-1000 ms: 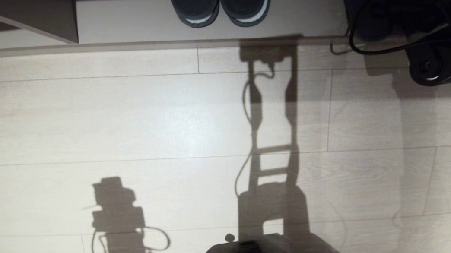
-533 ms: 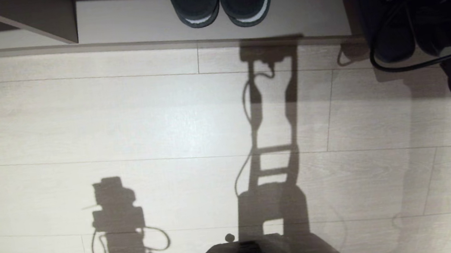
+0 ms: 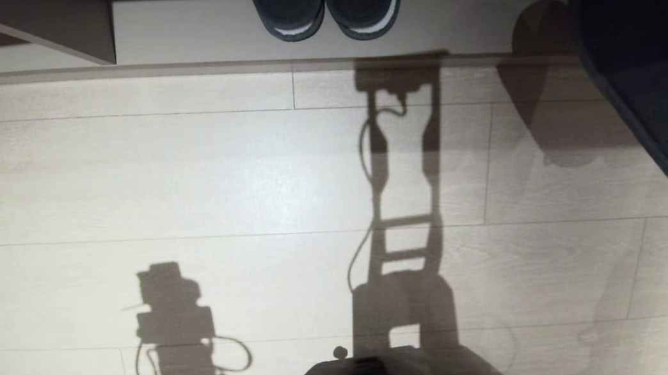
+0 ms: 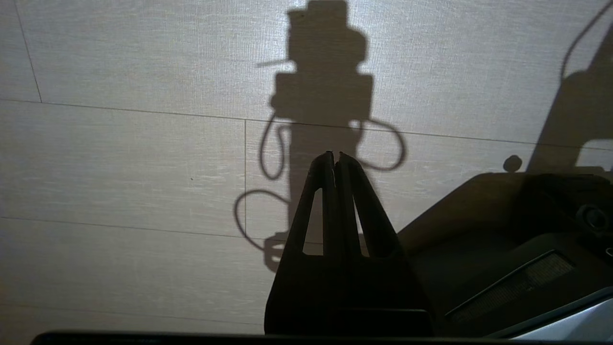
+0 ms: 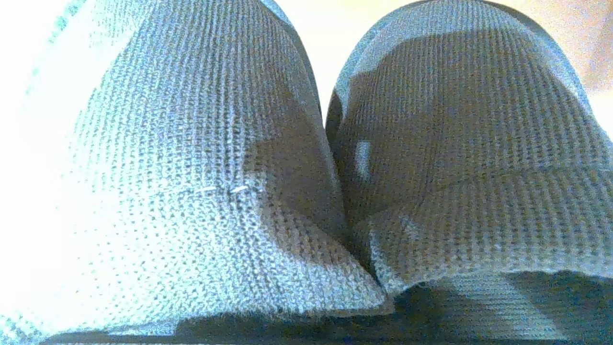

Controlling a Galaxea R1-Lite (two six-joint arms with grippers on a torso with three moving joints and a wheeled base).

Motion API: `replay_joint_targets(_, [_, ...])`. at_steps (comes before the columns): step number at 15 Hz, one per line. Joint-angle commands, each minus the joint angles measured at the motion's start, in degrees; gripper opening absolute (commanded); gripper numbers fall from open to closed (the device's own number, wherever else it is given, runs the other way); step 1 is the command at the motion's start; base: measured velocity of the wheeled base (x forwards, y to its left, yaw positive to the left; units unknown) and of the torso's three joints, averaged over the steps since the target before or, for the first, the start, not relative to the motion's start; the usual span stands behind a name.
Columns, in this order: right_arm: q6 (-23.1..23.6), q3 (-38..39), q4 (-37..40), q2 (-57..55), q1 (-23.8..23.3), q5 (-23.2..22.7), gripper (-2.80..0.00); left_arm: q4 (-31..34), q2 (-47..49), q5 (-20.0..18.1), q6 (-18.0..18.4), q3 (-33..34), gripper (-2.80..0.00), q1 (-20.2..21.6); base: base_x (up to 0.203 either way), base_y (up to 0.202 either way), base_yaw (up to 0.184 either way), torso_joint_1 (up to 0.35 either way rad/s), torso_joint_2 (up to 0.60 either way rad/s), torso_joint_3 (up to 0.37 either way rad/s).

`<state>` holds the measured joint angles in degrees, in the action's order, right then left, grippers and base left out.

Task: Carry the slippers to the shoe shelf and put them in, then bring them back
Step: Place the slippers on the floor

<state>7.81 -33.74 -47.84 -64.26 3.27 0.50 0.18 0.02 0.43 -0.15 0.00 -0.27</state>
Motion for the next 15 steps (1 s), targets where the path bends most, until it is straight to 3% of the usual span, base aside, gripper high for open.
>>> replay_joint_targets(1, [0.05, 4.08, 5.90, 14.53, 0.00, -0.87, -2.80, -0.01, -0.02, 0.01, 0.06, 0.09, -2.80, 0.00, 0.000, 0.000, 0.000, 0.000, 0.00, 0.000])
replay_joint_targets(6, [0.41, 11.16, 18.62, 35.75, 0.02, -8.35, -2.80, -0.01, -0.02, -0.08, 0.15, 0.09, -2.80, 0.00, 0.000, 0.000, 0.000, 0.000, 0.00, 0.000])
replay_joint_targets(10, [0.33, 16.46, 27.81, 46.83, -0.10, -9.80, -2.80, -0.01, -0.02, -0.08, -0.02, 0.09, -2.80, 0.00, 0.000, 0.000, 0.000, 0.000, 0.00, 0.000])
replay_joint_targets(15, [-0.81, 31.66, 33.28, 59.92, -2.82, -9.59, -2.80, -0.01, -0.02, -0.17, 0.08, 0.09, -2.80, 0.00, 0.000, 0.000, 0.000, 0.000, 0.00, 0.000])
